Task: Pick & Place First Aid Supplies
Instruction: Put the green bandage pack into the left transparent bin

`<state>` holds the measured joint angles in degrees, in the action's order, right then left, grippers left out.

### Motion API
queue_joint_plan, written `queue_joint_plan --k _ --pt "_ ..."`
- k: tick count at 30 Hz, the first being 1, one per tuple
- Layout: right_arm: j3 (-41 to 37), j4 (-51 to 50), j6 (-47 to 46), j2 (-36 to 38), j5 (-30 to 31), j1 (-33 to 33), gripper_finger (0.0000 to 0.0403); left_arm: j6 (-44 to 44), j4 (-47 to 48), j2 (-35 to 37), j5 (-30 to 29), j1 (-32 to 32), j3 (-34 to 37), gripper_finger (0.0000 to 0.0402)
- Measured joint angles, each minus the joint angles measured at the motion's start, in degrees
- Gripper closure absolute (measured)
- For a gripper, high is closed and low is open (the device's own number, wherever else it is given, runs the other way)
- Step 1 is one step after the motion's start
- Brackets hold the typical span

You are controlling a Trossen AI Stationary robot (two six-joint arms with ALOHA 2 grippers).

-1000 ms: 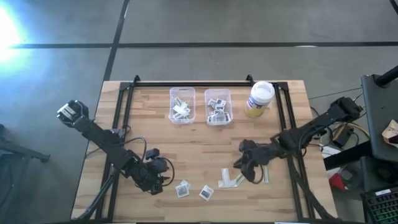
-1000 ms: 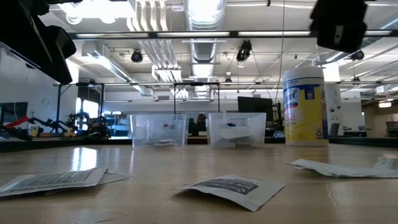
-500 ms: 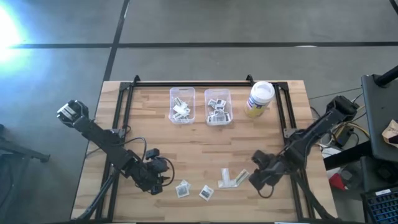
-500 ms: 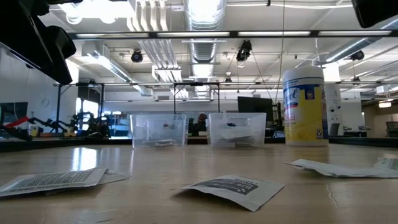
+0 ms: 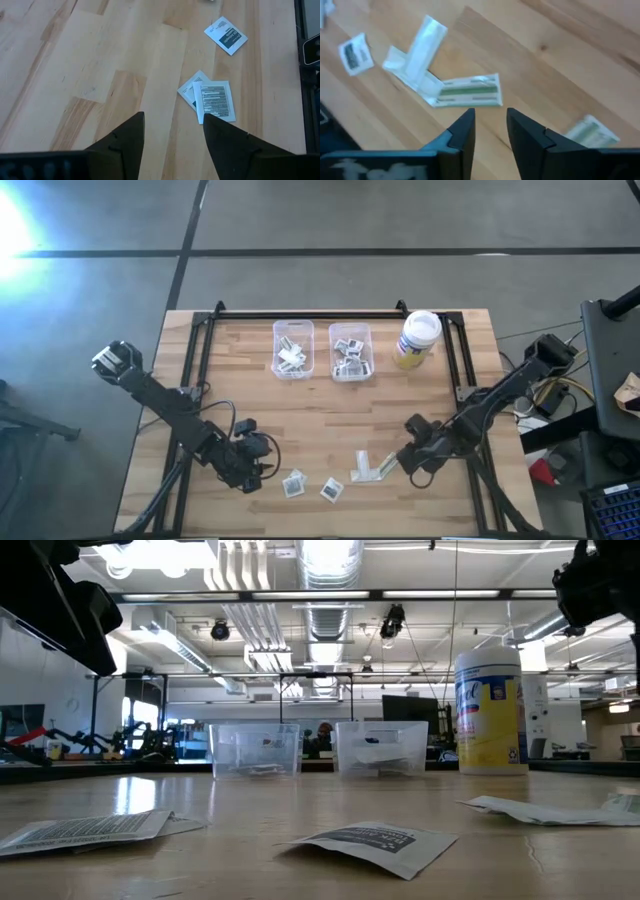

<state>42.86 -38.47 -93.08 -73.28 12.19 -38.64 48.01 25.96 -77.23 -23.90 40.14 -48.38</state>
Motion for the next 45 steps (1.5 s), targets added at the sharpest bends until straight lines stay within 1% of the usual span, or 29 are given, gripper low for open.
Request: queue_joint_plan --k 6,10,14,20,24,27,33,40,45 --pt "-4.3 10.5 0.3 0.0 0.0 1.7 0.0271 0.0 0.0 0.0 -0.2 0.0 0.0 0.0207" --pt "-7.1 12.4 0.4 0.0 0.0 1.9 0.0264 0.0 0.0 0.0 -0.2 0.0 0.0 0.0207" --pt "-9.2 13.7 0.3 0.0 0.0 1.9 0.0265 0.0 0.0 0.0 -0.2 0.0 0.0 0.0207" --pt "-12.0 23.1 3.1 -0.1 0.0 2.0 0.0272 0.0 0.0 0.0 -1.3 0.0 0.0 0.0207" --pt "-12.1 23.0 3.8 -1.9 1.5 1.9 0.0273 0.0 0.0 0.0 -1.7 0.0 0.0 0.0207" --pt "-11.5 23.7 6.5 -5.3 1.5 1.9 0.0273 0.0 -0.1 0.0 -1.7 0.0 0.0 0.0207" --pt "-9.1 23.7 8.1 -10.8 1.5 1.9 0.0278 -0.1 -0.4 0.0 -1.7 0.0 0.0 0.0207" --pt "-8.0 22.3 8.2 -12.0 1.5 1.9 0.0273 -0.2 -0.7 0.0 -1.7 0.0 0.0 0.0207" --pt "-7.9 22.2 7.5 -13.0 1.5 1.9 0.0282 -0.2 -0.7 0.0 -1.7 0.0 0.0 0.0207"
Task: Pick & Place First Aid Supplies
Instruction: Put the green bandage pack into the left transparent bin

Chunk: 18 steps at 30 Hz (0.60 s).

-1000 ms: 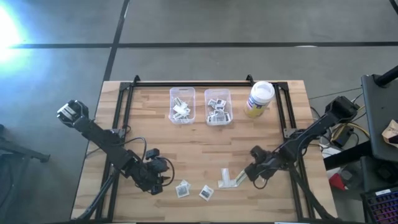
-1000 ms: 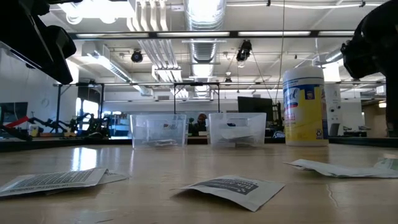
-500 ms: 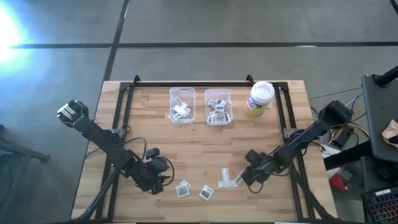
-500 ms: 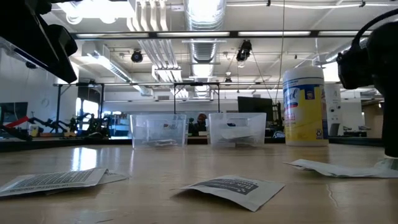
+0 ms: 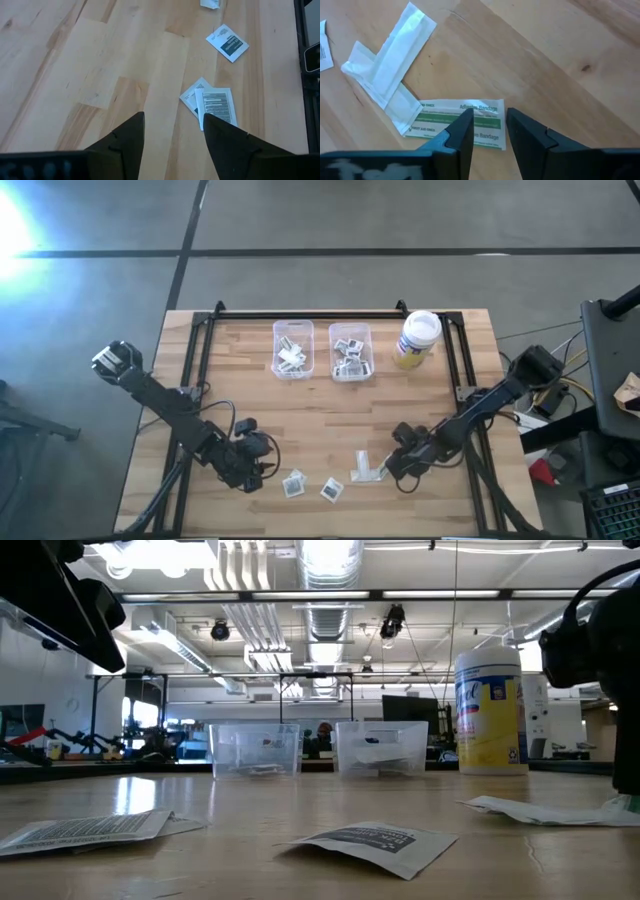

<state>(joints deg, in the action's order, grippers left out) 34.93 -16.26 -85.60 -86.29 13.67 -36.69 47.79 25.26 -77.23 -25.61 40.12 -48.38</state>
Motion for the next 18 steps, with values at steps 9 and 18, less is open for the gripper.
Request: queue_joint_plan --k 9,18 --pt "0.2 -0.1 -5.6 -4.1 1.0 -0.1 0.0313 0.0 0.0 0.0 0.0 0.0 0.0 0.0207" --pt "0.2 -1.2 -10.5 -4.2 1.6 -0.1 0.0355 0.0 0.0 0.0 0.0 0.0 0.0 0.0207"
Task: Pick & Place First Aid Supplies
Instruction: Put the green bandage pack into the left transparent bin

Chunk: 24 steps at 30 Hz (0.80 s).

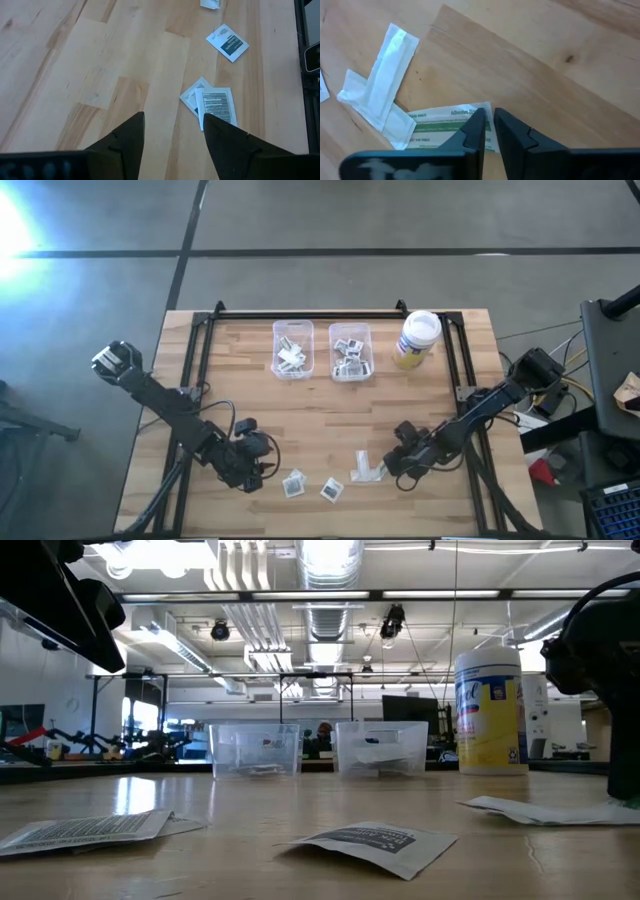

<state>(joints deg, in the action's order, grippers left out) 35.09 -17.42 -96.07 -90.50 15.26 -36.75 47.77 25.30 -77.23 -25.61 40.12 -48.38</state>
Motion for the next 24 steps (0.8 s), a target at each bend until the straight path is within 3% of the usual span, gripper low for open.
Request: queue_joint_plan --k 7,12,24 --pt "0.0 -0.5 0.6 0.0 0.0 0.0 0.039 0.0 0.0 0.0 0.0 0.0 0.0 0.0207" --pt "1.6 -1.8 4.5 1.0 -0.5 0.1 0.0394 0.0 0.0 0.0 0.0 0.0 0.0 0.0207" --pt "10.3 -18.9 10.9 6.4 0.7 0.1 0.0395 0.2 -0.2 0.0 0.0 -2.7 0.0 0.0207"
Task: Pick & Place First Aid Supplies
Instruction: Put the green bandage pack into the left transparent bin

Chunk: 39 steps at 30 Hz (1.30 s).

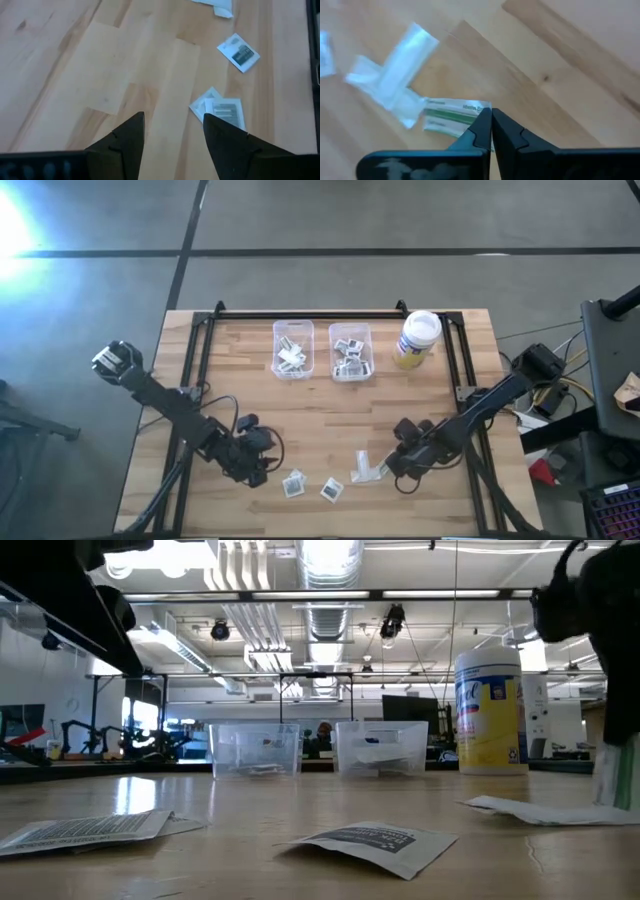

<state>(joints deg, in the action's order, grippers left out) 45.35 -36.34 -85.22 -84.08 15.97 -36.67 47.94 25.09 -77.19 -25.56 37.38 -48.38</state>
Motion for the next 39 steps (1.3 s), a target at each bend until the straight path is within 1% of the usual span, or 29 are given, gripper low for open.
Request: queue_joint_plan --k 4,9,14,18,21,27,33,39 --pt "2.8 -4.0 1.3 1.7 1.9 0.0 0.0395 -0.9 -0.2 0.5 0.5 -2.1 0.0 0.0207" --pt "8.0 -11.2 3.0 2.6 5.1 0.0 0.0395 -5.5 -2.2 1.3 1.7 -4.8 0.0 0.0207" --pt "14.0 -19.1 3.7 2.6 8.3 0.0 0.0394 -11.2 -7.6 2.4 3.6 -7.4 -0.1 0.0207" --pt "18.2 -19.6 7.5 2.6 13.4 0.0 0.0394 -14.7 -13.7 2.5 5.8 -9.2 -0.1 0.0207" --pt "20.9 -19.3 10.8 2.6 17.0 0.0 0.0394 -15.4 -17.9 2.5 6.9 -10.4 -0.1 0.0207" --pt "22.9 -14.3 18.0 2.6 21.9 0.0 0.0394 -18.6 -24.3 2.5 7.1 -11.1 -0.1 0.0207" --pt "20.5 -0.3 27.8 2.3 23.7 0.2 0.0394 -22.7 -29.9 2.0 8.4 -11.1 -0.1 0.0206" --pt "19.0 11.8 36.5 0.1 24.7 1.1 0.0394 -25.3 -35.5 -0.9 10.1 -11.1 -0.1 0.0206"
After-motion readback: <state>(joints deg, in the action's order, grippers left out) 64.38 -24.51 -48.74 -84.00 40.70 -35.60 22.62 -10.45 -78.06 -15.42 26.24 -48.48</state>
